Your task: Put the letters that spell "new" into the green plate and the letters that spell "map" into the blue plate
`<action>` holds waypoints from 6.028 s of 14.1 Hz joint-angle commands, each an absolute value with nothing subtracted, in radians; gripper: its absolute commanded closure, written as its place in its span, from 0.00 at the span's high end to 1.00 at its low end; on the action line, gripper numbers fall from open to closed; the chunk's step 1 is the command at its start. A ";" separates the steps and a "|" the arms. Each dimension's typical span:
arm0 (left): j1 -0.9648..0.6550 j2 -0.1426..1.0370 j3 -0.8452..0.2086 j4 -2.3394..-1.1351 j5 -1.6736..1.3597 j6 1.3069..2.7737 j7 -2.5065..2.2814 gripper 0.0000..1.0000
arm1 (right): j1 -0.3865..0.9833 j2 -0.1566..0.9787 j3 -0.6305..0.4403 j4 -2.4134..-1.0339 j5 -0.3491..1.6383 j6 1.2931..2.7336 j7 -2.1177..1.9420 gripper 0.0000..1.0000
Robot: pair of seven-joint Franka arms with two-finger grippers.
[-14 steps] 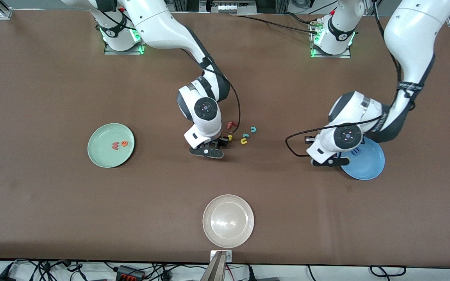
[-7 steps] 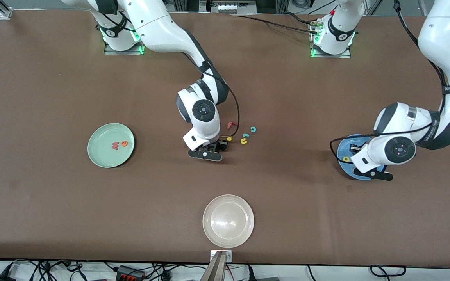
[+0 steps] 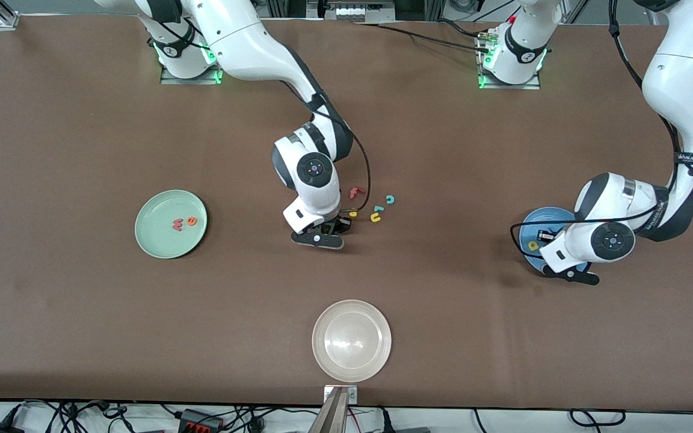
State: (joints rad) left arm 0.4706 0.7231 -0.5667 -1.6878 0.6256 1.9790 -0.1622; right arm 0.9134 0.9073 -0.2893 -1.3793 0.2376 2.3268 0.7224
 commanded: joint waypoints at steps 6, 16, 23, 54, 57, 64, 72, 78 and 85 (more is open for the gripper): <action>0.492 0.511 -0.675 -1.600 0.442 1.857 -0.124 1.00 | 0.761 0.637 -0.403 -1.662 0.244 2.098 0.309 0.00; 0.214 0.273 -0.334 -1.408 0.131 1.542 -0.056 1.00 | 0.669 0.529 -0.641 -1.939 0.245 2.140 -0.247 0.00; -0.023 -0.047 0.006 -1.820 -0.002 1.862 -0.041 1.00 | 0.649 0.621 -0.632 -1.937 0.293 2.258 -0.311 0.01; -0.015 0.087 -0.026 -1.608 0.009 1.727 0.031 1.00 | 0.055 0.170 -0.126 -1.522 -0.002 1.678 0.015 1.00; -0.015 0.087 -0.026 -1.608 0.009 1.727 0.031 1.00 | -0.013 0.146 -0.160 -1.490 0.014 1.638 -0.012 1.00; -0.015 0.086 -0.026 -1.608 0.009 1.713 0.032 1.00 | -0.061 0.083 -0.081 -1.548 -0.003 1.614 -0.054 1.00; -0.023 0.083 -0.028 -1.606 0.009 1.713 0.034 1.00 | -0.057 -0.015 -0.074 -1.693 -0.005 1.692 -0.063 1.00; -0.025 0.081 -0.029 -1.605 0.009 1.713 0.043 1.00 | -0.042 -0.014 -0.071 -1.713 -0.005 1.701 -0.049 1.00; -0.025 0.078 -0.055 -1.603 0.008 1.712 0.031 1.00 | -0.034 -0.005 -0.071 -1.713 -0.026 1.701 -0.037 1.00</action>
State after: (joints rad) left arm -0.0269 0.0779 -0.0439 -1.6257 0.0179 1.7355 0.0218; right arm -0.0301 0.0081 -0.0776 -1.6945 -0.0083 1.6867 -0.0449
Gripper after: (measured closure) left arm 0.000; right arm 0.000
